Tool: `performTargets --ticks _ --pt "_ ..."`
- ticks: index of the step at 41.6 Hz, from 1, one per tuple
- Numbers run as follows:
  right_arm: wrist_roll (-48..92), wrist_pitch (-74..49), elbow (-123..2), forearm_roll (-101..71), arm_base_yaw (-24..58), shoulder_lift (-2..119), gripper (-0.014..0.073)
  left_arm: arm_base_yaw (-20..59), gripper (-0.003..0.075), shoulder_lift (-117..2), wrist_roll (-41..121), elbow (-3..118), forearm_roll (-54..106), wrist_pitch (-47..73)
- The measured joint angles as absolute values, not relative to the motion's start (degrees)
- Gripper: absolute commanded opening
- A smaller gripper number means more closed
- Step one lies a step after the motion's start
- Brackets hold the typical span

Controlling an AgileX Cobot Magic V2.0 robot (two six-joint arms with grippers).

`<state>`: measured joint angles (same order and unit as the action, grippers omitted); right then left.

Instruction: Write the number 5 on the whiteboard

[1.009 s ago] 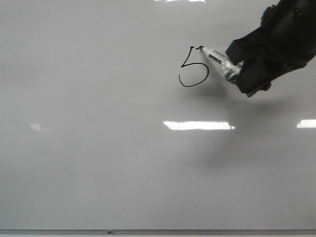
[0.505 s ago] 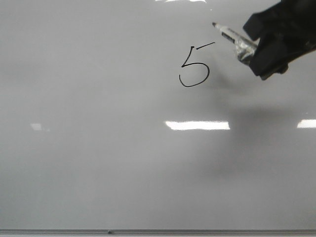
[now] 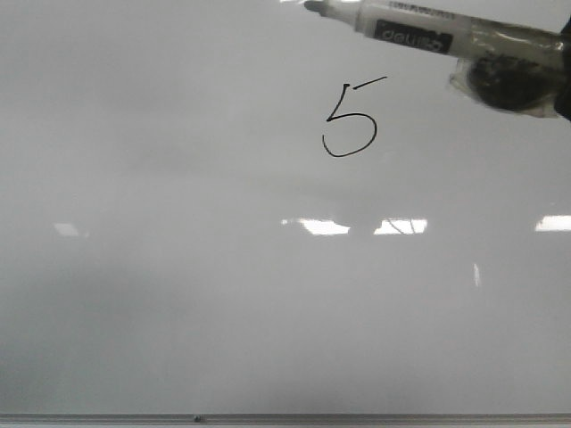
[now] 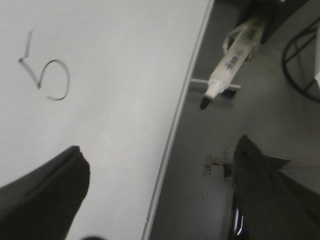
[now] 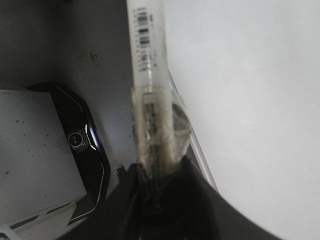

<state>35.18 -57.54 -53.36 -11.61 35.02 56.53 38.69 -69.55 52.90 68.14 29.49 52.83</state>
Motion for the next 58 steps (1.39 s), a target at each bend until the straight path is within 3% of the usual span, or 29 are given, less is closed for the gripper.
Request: performTargets --ticks 13,15,20,25,29,36,38,44,50,53,58 --pt "35.4 -57.5 -53.4 -11.7 35.0 56.5 -0.0069 49.7 0.0578 -85.2 55.5 77.6 29.0 53.7" --pt "35.4 -57.5 -53.4 -11.7 35.0 56.5 -0.0069 50.1 0.0533 -86.5 55.7 78.1 28.9 54.2" --pt "35.5 -57.5 -53.4 -11.8 35.0 56.5 -0.0069 50.2 0.0307 -86.9 55.9 78.4 28.4 54.5" --pt "35.5 -57.4 -53.4 -11.8 35.0 56.5 -0.0062 50.2 0.0139 -86.9 55.9 78.4 28.1 54.5" --pt "35.7 -57.3 -53.4 -11.7 35.0 56.5 0.0060 50.2 0.0062 -86.9 56.0 78.5 28.1 54.9" --pt "36.4 -56.8 -53.4 -11.3 35.0 56.5 0.0430 50.3 0.0050 -86.9 56.9 78.5 28.0 55.9" --pt "36.3 -56.8 -53.4 -11.5 35.0 56.5 0.0494 50.3 0.0050 -86.9 56.7 78.5 28.0 55.4" --pt "30.3 -57.9 -53.4 -8.7 34.3 53.8 0.0505 50.5 0.0050 -85.3 49.3 78.8 21.2 54.8" --pt "13.1 -59.9 -53.4 3.9 28.2 46.2 0.0505 49.8 0.0050 -77.0 22.1 78.8 -3.8 56.2" --pt "9.8 -60.4 -53.3 6.4 26.3 43.4 0.0505 46.7 0.0050 -72.4 6.6 78.6 -14.1 58.8" --pt "9.2 -60.7 -52.9 6.9 25.8 42.8 0.0505 38.7 0.0050 -65.3 -6.1 72.8 -23.5 60.3"
